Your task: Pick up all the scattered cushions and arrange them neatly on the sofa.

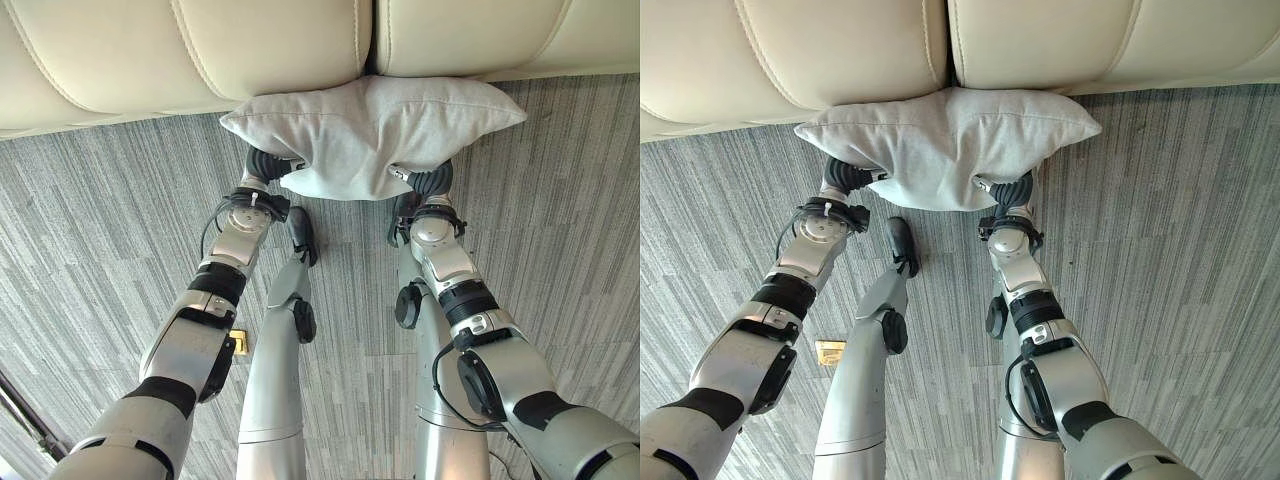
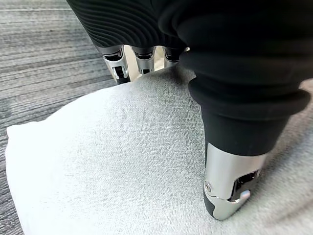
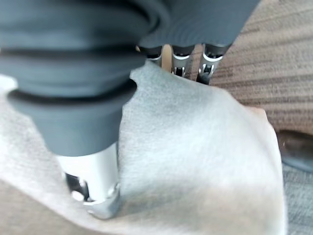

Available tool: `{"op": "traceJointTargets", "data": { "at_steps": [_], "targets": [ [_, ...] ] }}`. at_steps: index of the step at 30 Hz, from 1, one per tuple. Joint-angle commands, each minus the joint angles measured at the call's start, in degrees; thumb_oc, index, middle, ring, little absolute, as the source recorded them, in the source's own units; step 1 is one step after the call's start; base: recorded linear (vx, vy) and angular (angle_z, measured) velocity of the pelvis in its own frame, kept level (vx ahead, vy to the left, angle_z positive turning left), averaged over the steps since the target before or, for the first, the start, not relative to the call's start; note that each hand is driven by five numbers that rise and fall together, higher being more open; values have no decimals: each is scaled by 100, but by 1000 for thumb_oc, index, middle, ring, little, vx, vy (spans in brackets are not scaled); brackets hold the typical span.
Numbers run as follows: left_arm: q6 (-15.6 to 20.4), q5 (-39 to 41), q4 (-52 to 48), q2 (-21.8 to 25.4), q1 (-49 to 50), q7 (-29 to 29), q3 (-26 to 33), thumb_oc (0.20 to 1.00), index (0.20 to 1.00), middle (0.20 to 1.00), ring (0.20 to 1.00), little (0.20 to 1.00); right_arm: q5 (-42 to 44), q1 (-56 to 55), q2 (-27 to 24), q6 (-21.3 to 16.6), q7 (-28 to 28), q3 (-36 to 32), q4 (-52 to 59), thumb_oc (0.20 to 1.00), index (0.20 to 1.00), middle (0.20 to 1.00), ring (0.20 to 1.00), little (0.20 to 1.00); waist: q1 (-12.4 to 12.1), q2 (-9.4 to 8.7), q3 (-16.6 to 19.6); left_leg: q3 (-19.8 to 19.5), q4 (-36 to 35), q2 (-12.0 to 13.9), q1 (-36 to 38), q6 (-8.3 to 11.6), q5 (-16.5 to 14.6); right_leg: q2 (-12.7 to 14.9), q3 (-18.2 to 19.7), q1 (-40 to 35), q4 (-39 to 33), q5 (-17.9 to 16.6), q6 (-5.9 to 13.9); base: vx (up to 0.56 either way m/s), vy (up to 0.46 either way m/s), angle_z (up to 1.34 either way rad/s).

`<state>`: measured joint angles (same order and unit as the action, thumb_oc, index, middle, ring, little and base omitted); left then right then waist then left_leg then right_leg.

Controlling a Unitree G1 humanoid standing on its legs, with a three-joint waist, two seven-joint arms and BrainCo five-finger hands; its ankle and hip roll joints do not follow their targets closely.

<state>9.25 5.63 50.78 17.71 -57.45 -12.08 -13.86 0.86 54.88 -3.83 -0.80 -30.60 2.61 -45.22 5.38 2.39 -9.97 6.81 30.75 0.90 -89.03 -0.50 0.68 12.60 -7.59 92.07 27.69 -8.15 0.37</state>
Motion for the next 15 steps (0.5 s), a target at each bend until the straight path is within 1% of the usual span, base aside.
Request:
{"op": "traceJointTargets", "data": {
  "at_steps": [1,2,3,5,6,7,8,9,10,11,12,14,15],
  "targets": [
    [751,39,-508,-842,-756,731,-699,890,890,890,890,890,779,605,1443,-1131,1522,1029,386,1000,1000,1000,1000,1000,204,-1,5,-349,209,78,214,225,-592,-7,294,-212,-361,237,389,27,-37,2],
    [735,212,-589,-888,-854,911,-712,200,200,200,200,200,1014,757,1416,-1223,1736,1017,382,200,200,200,200,200,215,7,5,-358,206,63,227,218,-590,1,287,-212,-357,235,393,24,-31,2],
    [740,302,-706,-1000,-800,978,-668,200,200,200,200,200,1088,702,1462,-1308,1783,1044,524,200,200,200,200,200,212,4,10,-352,212,63,231,220,-597,-3,288,-212,-356,240,395,23,-31,2],
    [750,655,-1075,-1196,-697,1301,-551,200,200,200,200,200,1290,622,1499,-1399,2071,1140,734,200,200,200,200,200,197,-29,56,-343,246,70,261,227,-648,-33,301,-212,-320,268,383,14,-18,1],
    [749,656,-1076,-1197,-696,1301,-550,200,200,200,200,200,1290,619,1499,-1399,2071,1142,736,200,200,200,200,200,196,-29,58,-343,248,71,261,228,-649,-34,301,-212,-320,268,383,0,0,0],
    [735,787,-1267,-1255,-642,1454,-525,200,200,200,200,200,1363,588,1516,-1436,2176,1191,853,200,200,200,200,200,200,-40,92,-333,254,65,269,228,-665,-43,311,-212,-320,268,383,17,-31,2],
    [652,1039,-1539,-1370,-455,1704,-436,200,200,200,200,200,1515,464,1559,-1463,2353,1212,1060,200,200,200,200,200,205,-61,169,-315,218,63,311,227,-684,-41,320,-212,-323,291,394,21,-40,2],
    [600,1192,-1645,-1447,-358,1821,-364,200,200,200,200,200,1567,382,1594,-1475,2409,1228,1179,200,200,200,200,200,205,-73,224,-306,188,46,340,228,-684,-48,332,-212,-323,300,397,18,-47,1],
    [545,1335,-1769,-1542,-258,1904,-269,200,200,200,200,200,1616,288,1643,-1470,2426,1221,1294,200,200,200,200,200,212,-90,295,-285,142,38,371,225,-682,-52,347,-212,-328,315,394,-9,-46,2],
    [440,1542,-2013,-1768,-23,2026,-92,200,200,200,200,200,1662,128,1722,-1511,2419,1202,1532,200,200,200,200,200,219,-119,416,-246,17,30,522,229,-666,-55,356,-321,-383,331,405,-14,-38,4],
    [439,1542,-2016,-1769,-18,2025,-91,200,200,200,200,200,1662,119,1722,-1511,2418,1208,1536,200,200,200,200,200,221,-118,416,-246,11,30,530,229,-664,-55,356,-329,-387,330,405,-30,-36,6],
    [377,1646,-2186,-1979,211,2047,84,200,200,200,200,200,1671,-149,1809,-1570,2397,1203,1803,200,200,200,200,200,227,-134,491,-247,-135,-1,771,224,-645,-62,337,-589,-507,334,416,-38,-24,7],
    [342,1663,-2372,-2081,369,2055,135,200,200,200,200,200,1638,-305,1812,-1585,2368,1216,1996,200,200,200,200,200,245,-137,533,-251,-284,-52,944,217,-586,-63,329,-762,-606,308,427,-45,-26,8]
  ]
}}
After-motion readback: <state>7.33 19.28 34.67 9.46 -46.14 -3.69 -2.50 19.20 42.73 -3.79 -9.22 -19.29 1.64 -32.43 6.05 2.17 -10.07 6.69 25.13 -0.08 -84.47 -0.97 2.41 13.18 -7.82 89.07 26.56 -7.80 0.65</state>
